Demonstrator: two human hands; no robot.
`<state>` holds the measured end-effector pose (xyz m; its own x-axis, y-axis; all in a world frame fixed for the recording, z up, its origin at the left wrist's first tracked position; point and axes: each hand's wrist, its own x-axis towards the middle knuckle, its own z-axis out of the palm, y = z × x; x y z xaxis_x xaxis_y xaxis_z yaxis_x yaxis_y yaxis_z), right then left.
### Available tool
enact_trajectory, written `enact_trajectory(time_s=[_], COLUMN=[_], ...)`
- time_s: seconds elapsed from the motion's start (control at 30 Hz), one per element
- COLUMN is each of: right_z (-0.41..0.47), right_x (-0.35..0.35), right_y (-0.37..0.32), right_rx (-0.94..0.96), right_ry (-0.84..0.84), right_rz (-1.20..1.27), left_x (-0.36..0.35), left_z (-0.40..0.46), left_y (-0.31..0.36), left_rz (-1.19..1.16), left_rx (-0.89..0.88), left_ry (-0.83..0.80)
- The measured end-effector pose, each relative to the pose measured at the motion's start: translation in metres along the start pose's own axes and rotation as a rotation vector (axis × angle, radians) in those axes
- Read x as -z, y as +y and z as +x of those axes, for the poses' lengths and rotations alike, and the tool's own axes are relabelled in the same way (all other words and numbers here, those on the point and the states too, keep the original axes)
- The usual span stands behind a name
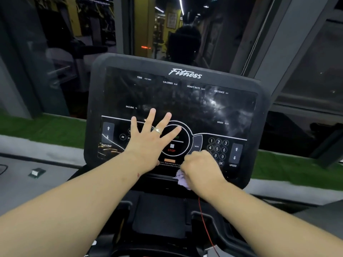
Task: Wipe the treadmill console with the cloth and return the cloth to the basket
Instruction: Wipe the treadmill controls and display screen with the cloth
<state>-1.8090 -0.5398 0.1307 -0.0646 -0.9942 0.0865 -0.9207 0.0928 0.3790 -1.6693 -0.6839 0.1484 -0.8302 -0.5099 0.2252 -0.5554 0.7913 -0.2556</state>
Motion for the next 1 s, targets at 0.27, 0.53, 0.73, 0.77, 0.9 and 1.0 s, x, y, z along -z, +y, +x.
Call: enact_trajectory(time_s=[0.27, 0.53, 0.73, 0.77, 0.9, 1.0], right_z=[-0.008, 0.018, 0.011, 0.014, 0.003, -0.033], right_x=[-0.009, -0.003, 0.027, 0.037, 0.029, -0.008], right_y=[0.017, -0.018, 0.044, 0.065, 0.086, 0.066], right_rx=[0.018, 0.116, -0.091, -0.192, -0.366, -0.313], right_ry=[0.116, 0.135, 0.251, 0.328, 0.365, 0.346], right_rz=[0.033, 0.17, -0.02, -0.03, 0.045, 0.161], left_x=[-0.003, -0.009, 0.0, 0.001, -0.001, -0.002], left_z=[0.0, 0.002, 0.002, 0.001, 0.0, 0.0], left_y=[-0.002, -0.001, 0.0, 0.001, 0.001, 0.0], left_rz=[0.003, -0.002, -0.013, -0.013, -0.007, -0.024], left_rx=[-0.011, 0.013, -0.002, -0.002, -0.008, -0.009], left_ry=[-0.001, 0.025, -0.019, -0.018, 0.0, 0.005])
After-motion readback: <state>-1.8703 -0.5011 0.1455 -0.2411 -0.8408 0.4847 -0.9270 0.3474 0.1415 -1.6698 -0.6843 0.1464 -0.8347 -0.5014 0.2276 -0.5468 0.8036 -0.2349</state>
